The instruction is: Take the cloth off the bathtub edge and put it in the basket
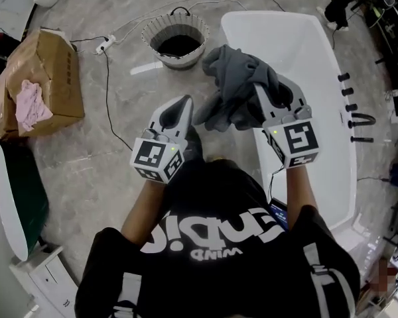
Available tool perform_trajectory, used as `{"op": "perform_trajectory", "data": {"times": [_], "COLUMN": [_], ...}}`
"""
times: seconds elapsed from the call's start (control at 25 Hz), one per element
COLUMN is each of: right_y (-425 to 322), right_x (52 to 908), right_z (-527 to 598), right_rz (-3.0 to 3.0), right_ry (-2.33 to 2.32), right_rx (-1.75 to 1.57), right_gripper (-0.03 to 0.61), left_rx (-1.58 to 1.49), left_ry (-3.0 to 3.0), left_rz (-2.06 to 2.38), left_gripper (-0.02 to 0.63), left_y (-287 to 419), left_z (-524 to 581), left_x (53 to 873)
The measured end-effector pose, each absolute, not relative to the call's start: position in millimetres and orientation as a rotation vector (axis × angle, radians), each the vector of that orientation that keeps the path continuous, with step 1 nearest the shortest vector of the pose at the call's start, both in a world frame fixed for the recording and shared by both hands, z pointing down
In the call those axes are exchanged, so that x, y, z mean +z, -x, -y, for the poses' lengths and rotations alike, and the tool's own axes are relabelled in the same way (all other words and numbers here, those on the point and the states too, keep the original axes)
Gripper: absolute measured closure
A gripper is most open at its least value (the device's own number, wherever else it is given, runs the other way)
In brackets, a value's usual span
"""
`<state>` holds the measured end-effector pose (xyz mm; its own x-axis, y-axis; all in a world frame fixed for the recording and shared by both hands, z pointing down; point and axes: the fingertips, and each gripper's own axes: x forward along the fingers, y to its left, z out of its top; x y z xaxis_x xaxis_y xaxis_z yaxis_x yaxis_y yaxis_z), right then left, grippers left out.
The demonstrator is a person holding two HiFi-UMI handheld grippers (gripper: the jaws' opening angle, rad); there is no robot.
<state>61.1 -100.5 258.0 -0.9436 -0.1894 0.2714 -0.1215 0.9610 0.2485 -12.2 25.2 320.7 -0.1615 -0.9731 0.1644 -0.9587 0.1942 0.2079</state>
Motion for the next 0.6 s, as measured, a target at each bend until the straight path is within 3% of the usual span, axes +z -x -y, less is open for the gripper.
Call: {"op": "perform_trajectory", "data": {"times": [0.6], "right_y": [134.0], "right_x": [244.7], "right_z": [107.3], "right_rz": [2.836], "right_ry": [0.008], "right_rx": [-0.439], "right_gripper": [0.523], "left_rx": [-0.127], "left_ry": [-1.732], "left_rz": [2.265], "left_gripper": [0.603], "left_y": [169.6], "left_z": [-0.8], "left_x": [326.9]}}
